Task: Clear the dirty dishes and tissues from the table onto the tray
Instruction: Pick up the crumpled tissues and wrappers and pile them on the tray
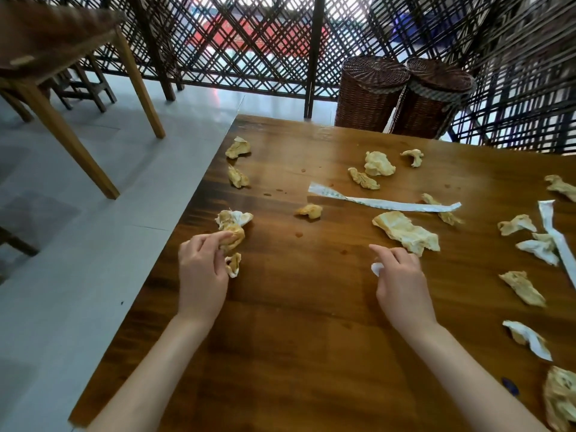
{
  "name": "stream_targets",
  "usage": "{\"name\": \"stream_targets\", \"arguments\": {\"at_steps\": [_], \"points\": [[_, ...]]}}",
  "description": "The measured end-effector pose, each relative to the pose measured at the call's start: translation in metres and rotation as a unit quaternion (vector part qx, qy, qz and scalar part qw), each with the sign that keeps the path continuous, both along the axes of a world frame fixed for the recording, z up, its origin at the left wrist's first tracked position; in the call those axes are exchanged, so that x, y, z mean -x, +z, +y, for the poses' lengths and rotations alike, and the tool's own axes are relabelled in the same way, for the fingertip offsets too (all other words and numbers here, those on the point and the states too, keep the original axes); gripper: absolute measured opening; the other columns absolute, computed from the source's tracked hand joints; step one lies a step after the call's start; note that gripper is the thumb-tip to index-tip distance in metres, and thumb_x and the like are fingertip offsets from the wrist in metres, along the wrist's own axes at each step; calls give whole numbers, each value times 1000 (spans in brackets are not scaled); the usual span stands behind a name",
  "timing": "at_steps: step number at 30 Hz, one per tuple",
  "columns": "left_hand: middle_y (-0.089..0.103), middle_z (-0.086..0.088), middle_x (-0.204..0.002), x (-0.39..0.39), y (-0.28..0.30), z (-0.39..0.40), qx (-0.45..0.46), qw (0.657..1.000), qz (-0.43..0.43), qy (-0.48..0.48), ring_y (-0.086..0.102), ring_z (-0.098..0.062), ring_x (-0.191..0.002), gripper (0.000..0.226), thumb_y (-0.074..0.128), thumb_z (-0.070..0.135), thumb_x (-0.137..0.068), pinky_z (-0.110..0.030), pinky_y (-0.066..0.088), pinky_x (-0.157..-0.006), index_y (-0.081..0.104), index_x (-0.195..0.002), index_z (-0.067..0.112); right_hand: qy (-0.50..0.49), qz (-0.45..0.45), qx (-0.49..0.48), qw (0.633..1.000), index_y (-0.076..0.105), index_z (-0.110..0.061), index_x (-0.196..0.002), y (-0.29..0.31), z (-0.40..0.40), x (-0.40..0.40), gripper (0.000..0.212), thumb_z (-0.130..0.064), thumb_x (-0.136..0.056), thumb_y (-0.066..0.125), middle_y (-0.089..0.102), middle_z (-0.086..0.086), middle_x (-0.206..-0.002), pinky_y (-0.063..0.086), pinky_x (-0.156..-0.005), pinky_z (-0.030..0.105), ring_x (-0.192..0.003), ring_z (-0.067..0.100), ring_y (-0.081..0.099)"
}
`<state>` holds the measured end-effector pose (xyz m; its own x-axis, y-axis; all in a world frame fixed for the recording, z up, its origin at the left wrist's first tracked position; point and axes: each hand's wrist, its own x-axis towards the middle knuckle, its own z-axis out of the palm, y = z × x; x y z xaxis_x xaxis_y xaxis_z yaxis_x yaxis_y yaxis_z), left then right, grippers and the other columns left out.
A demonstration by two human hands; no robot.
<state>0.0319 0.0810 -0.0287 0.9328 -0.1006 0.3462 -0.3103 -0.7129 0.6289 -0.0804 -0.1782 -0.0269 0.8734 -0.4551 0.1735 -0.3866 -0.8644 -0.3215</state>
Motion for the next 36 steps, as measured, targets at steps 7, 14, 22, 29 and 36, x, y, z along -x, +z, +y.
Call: {"name": "stream_targets", "arguments": {"at_steps": [7, 14, 22, 29, 36], "points": [[57, -9, -116, -53, -6, -39, -5, 1000, 18, -23, 42, -13, -102, 35, 67, 7, -83, -31, 48, -86, 63, -118, 15, -24, -12, 5, 1000, 57, -13, -126, -2, -35, -48, 47, 4, -82, 62, 61, 9, -120, 44, -96, 38, -115, 25, 51], [48, -9, -134, -92, -21, -68, -122, 989, 73, 50, 40, -31, -125, 37, 65, 36, -84, -50, 37, -97, 61, -120, 26, -102, 98, 39, 989, 47, -29, -134, -11, -69, -87, 50, -36, -86, 60, 41, 8, -144, 40, -96, 53, -133, 32, 32], [58, -9, -114, -106, -26, -80, -87, 993, 75, 35, 47, -22, -104, 27, 64, 13, -87, -25, 41, -83, 66, -113, 17, -68, 35, -1, 997, 62, -21, -118, -21, -79, -99, 31, -13, -88, 58, 55, 11, -111, 49, -79, 38, -105, 29, 47], [56, -10, -115, -121, -19, -91, -128, 986, 65, 84, 49, -30, -105, 26, 67, 14, -83, -35, 42, -83, 67, -109, 19, -40, -53, -6, 998, 69, -13, -105, -8, -90, -121, 29, 0, -79, 66, 60, 12, -104, 50, -68, 32, -96, 28, 53], [57, -8, -111, -121, -22, -100, -110, 985, 100, 83, 48, -25, -103, 25, 60, 0, -85, -25, 37, -79, 68, -99, 20, -5, -92, -9, 996, 71, -8, -99, 2, -103, -143, 30, 6, -73, 71, 62, 17, -100, 50, -66, 34, -93, 34, 54]]}}
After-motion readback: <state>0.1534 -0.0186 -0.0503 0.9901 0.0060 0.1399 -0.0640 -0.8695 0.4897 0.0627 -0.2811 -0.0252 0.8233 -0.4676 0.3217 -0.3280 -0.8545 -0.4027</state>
